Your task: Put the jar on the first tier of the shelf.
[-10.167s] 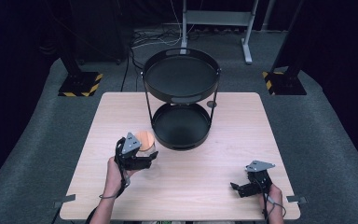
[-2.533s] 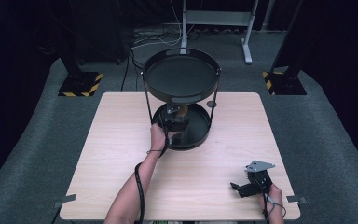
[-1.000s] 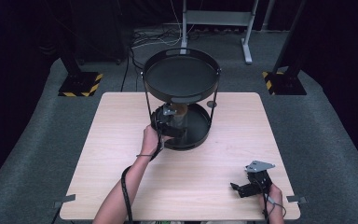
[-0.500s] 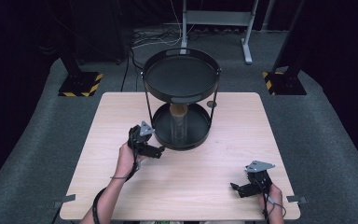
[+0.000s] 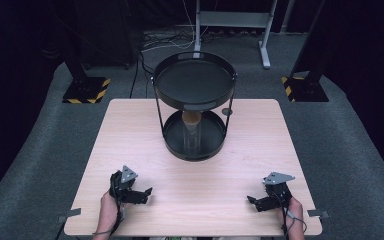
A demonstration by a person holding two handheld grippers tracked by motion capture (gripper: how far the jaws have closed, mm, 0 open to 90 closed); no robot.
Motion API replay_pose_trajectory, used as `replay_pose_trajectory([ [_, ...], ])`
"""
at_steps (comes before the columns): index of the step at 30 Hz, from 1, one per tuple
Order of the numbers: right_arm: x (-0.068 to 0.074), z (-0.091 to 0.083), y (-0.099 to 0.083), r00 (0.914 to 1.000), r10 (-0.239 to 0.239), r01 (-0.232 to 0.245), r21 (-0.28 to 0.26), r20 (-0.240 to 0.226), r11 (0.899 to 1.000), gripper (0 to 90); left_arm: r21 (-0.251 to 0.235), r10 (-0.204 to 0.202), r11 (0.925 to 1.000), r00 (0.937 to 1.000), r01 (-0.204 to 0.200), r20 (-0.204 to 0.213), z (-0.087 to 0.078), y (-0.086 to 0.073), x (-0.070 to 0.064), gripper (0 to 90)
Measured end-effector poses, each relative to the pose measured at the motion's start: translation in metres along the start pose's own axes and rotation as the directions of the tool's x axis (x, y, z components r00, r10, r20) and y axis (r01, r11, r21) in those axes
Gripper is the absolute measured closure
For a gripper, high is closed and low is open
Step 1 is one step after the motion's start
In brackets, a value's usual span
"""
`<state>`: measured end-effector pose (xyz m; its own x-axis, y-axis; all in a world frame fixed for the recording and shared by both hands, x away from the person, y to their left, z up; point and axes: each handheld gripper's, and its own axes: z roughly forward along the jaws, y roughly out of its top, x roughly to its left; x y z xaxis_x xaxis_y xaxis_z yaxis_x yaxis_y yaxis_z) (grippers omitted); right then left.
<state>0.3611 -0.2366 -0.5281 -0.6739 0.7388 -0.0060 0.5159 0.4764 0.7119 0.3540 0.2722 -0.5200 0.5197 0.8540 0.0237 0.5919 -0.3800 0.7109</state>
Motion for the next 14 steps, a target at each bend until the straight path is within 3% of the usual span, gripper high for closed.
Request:
replay_pose_trajectory([
  [5,0.0,0.0,0.0,1.0,0.001,-0.001,0.0,-0.001,1.0,0.0,0.007,-0.035,0.9994,0.9994,0.035,-0.001,-0.001,-0.014,0.003,0.1],
  [14,0.0,0.0,0.0,1.0,-0.001,0.001,0.0,0.0,1.0,0.0,0.005,-0.045,0.999,0.9988,0.046,-0.016,-0.001,-0.014,0.003,0.3],
])
